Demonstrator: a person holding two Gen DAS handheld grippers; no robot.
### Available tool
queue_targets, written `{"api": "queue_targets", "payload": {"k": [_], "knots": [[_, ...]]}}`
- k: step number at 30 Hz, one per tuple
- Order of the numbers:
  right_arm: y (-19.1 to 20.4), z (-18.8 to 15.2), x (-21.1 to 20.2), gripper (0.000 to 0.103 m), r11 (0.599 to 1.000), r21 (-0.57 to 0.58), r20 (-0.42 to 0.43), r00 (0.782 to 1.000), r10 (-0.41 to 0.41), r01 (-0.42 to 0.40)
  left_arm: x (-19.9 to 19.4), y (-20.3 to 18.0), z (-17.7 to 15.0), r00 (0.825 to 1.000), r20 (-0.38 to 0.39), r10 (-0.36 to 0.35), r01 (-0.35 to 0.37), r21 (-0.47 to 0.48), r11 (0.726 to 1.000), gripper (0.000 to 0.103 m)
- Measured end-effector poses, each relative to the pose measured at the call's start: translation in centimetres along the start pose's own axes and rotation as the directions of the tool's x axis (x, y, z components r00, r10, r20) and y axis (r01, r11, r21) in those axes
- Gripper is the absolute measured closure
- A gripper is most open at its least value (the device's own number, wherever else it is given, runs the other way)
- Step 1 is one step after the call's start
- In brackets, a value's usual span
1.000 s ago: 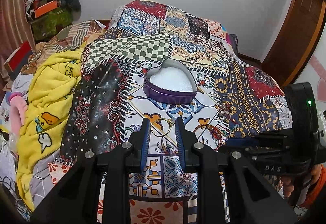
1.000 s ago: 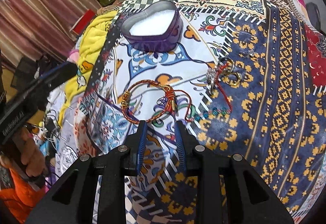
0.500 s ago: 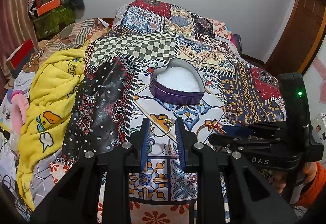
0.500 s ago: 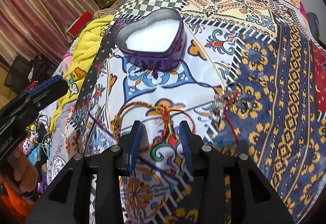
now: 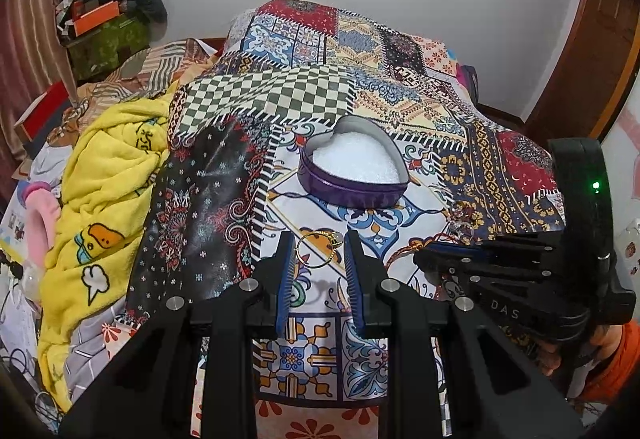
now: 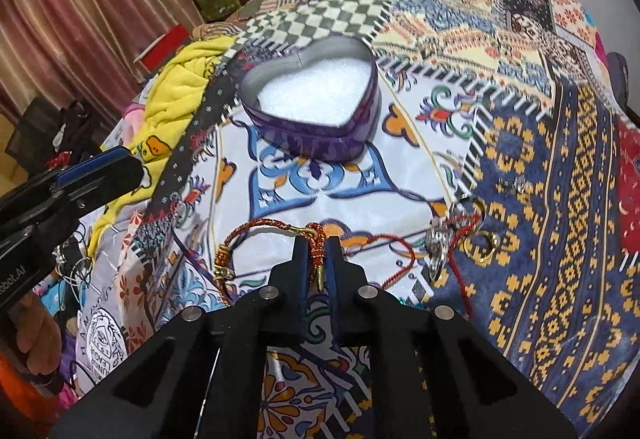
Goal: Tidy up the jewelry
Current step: 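Lift and carry the ring and bracelet in both tools toward the heart tin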
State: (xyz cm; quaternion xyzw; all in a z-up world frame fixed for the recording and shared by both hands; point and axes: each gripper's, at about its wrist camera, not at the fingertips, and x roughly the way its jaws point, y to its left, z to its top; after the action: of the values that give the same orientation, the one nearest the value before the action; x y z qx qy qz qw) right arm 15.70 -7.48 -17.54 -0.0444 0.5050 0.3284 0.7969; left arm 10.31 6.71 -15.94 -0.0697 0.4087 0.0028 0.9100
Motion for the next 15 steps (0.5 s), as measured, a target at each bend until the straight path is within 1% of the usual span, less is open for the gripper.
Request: {"api": "queue_targets", "payload": {"k": [7, 11, 15], "knots": [[0.1, 2.3, -2.2, 0.096, 1.0, -0.015, 0.097, 0.995, -0.005, 0.007, -0.1, -0.6, 1.1, 1.0, 0.028, -0.004, 0.003, 0.012, 1.0, 0.08], [-0.1, 4.0, -3.4, 0.096, 1.0, -0.021, 0.157, 0.987, -0.019, 0.022, 0.1, -0.9, 1.9, 0.999, 0.044, -0.007, 0.006, 0.02, 1.0, 0.08], [-0.4, 5.6, -3.8, 0.096, 0.999, -0.019, 0.192, 0.981, -0.028, 0.033, 0.7, -1.0, 2.8, 0.999, 0.051, -0.007, 0.006, 0.025, 1.0, 0.08]]}}
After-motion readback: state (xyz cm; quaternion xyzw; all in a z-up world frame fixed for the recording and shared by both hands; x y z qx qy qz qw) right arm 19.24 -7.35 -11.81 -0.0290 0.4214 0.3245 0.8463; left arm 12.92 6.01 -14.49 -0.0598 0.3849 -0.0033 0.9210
